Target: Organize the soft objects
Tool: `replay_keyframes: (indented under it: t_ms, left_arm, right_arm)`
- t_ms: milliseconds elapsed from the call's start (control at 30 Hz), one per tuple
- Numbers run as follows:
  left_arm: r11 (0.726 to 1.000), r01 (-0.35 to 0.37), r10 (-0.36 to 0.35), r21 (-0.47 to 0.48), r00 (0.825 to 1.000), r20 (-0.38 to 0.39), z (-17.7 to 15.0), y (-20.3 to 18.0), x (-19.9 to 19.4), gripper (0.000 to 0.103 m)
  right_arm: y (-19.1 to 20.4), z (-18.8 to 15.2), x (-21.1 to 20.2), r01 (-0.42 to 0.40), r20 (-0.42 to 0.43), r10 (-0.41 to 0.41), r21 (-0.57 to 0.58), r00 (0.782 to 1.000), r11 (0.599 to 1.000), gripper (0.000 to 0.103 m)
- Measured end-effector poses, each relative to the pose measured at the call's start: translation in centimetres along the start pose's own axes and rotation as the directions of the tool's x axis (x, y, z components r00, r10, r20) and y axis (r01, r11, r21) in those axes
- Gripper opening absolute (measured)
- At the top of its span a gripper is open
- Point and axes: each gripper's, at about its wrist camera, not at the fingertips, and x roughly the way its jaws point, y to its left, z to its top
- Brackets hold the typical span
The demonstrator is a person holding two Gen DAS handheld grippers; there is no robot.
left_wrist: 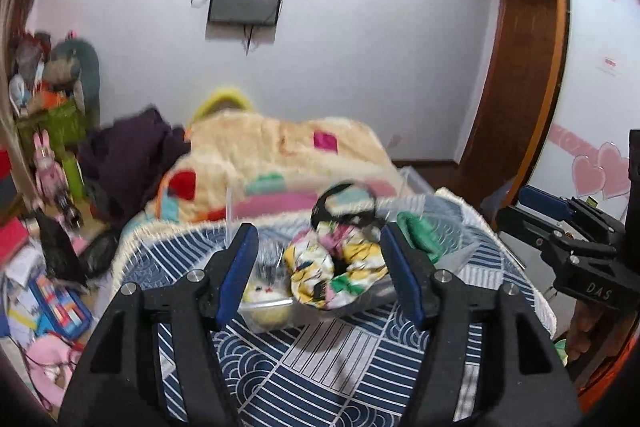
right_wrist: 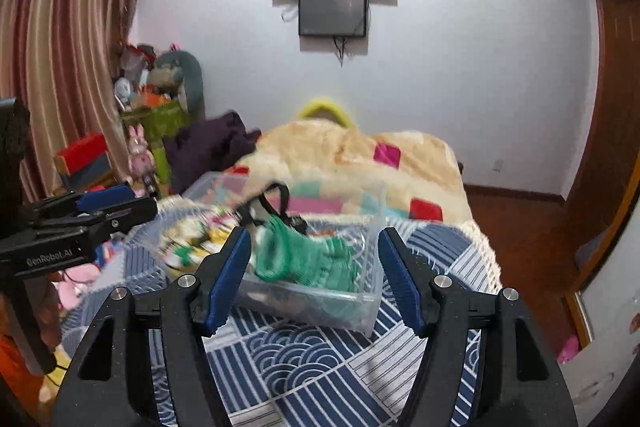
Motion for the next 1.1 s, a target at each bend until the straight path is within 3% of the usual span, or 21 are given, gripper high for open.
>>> replay_keyframes:
  t_ms: [133,200,433,600,1100]
  left_arm:
    - [0.999,-0.01,0.006,0.051,0.997,0.082,0.8,-1.5,-3.3,0.063]
    - [0.998,-0.009,0.002,0.064,0.994,0.108,1.1,-2.0,-4.6,0.066]
    - [0.997,-0.031,0.017,0.065,0.979,0.202,1.1,-2.7,-8.0,0.1]
    - [0.999,-0.028,0.019,0.035,0.976,0.215,1.0,-2.2,-8.8,0.103]
    - [0.997,-0.05,0.037,0.052,0.973,0.228,0.5,-2.2,-8.7,0.103]
  right_arm:
    - [0.5,1.1,-2.6,-0.012,0.078,0.012,0.002,0.997,1.0,0.063]
    - [0.7,1.3,-3.4,-0.025,0.107,0.024,0.008,0.994,1.0,0.069]
    - [1.9,1.6,-6.1,-0.037,0.195,0.035,0.008,0.98,0.999,0.085]
    - [2.7,1.4,-5.9,-0.04,0.211,0.037,0.007,0.977,0.999,0.103]
    - [3.0,0.2,-6.1,-0.035,0.199,0.031,0.015,0.979,0.999,0.103]
